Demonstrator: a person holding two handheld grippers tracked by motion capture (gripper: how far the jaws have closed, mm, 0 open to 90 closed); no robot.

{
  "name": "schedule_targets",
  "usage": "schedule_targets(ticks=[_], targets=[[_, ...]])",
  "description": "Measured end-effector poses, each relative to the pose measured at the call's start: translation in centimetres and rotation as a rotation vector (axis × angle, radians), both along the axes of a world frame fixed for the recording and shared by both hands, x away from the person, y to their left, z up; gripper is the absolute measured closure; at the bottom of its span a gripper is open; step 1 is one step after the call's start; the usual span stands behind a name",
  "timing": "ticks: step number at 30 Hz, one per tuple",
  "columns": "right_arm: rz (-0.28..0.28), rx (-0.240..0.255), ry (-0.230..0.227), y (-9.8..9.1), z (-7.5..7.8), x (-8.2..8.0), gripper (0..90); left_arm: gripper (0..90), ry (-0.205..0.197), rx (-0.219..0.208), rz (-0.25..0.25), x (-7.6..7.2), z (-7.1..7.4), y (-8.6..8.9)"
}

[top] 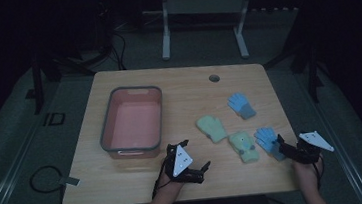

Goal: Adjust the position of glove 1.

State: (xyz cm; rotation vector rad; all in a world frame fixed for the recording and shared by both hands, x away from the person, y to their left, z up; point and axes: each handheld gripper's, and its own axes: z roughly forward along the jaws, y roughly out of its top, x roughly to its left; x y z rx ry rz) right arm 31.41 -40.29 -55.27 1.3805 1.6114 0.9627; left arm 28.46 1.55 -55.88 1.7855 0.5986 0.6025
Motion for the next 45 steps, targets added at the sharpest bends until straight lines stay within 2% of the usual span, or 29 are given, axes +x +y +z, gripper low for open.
schedule_targets(ticks=[4,7,10,12,15,18,23,25,28,29,30,31,32,36,37,38,40,43,45], targets=[[-0.018,-0.010,0.011,-0.1,0.0,0.0,12.7,0.2,0.000,0.000,0.001,0.0,0.0,0.0],[-0.039,-0.009,0.040,-0.1,0.1,0.0,12.6,0.2,0.003,-0.003,0.002,0.0,0.0,0.0],[-0.038,-0.008,0.031,-0.2,0.4,-0.2,12.6,0.2,0.003,-0.004,0.002,0.0,0.0,0.0],[-0.033,0.030,0.045,-0.3,0.8,-0.3,12.6,0.2,0.002,-0.001,0.002,0.0,0.0,0.0],[-0.027,0.024,0.052,-0.3,1.0,-0.3,12.3,0.2,0.002,-0.002,0.002,0.0,0.0,0.0],[-0.014,0.046,0.053,-0.3,2.0,-0.4,11.7,0.2,0.003,-0.003,0.002,0.0,0.0,0.0],[0.001,0.035,0.042,0.1,3.3,-0.3,11.6,0.3,-0.001,0.000,0.001,0.0,0.0,0.0],[0.022,0.035,0.048,0.4,3.9,-0.2,14.3,0.2,-0.001,0.000,0.001,0.0,0.0,0.0],[0.084,0.097,0.124,0.4,4.6,0.4,13.4,0.2,-0.002,0.000,0.002,0.0,0.0,0.0],[0.071,0.106,0.121,0.5,4.9,0.6,13.5,0.2,-0.002,0.000,0.002,0.0,0.0,0.0],[0.087,0.110,0.122,0.8,5.3,0.8,12.7,0.2,-0.001,0.000,0.002,0.0,0.0,0.0],[0.087,0.110,0.122,0.8,5.3,0.8,12.7,0.2,-0.001,-0.001,0.002,0.0,0.0,0.0],[0.117,0.093,0.132,1.2,5.6,1.0,11.5,0.2,0.000,-0.002,0.003,0.0,0.0,0.0],[0.142,0.087,0.135,1.9,6.2,1.4,11.6,0.2,0.001,-0.005,0.005,0.0,0.0,0.0],[0.173,0.089,0.133,2.3,6.6,1.6,12.1,0.2,0.002,-0.007,0.006,0.0,0.0,0.0],[0.173,0.089,0.133,2.3,6.6,1.6,12.1,0.2,0.002,-0.008,0.005,0.0,0.0,0.0],[0.210,0.081,0.130,3.0,7.2,2.1,13.4,0.2,0.005,-0.009,0.006,0.1,0.0,0.1],[0.234,0.081,0.132,3.4,7.7,2.5,14.5,0.2,0.008,-0.009,0.005,0.1,0.0,0.1],[0.259,0.064,0.145,4.0,8.0,2.9,16.9,0.2,0.006,-0.009,0.005,0.1,0.0,0.0]])
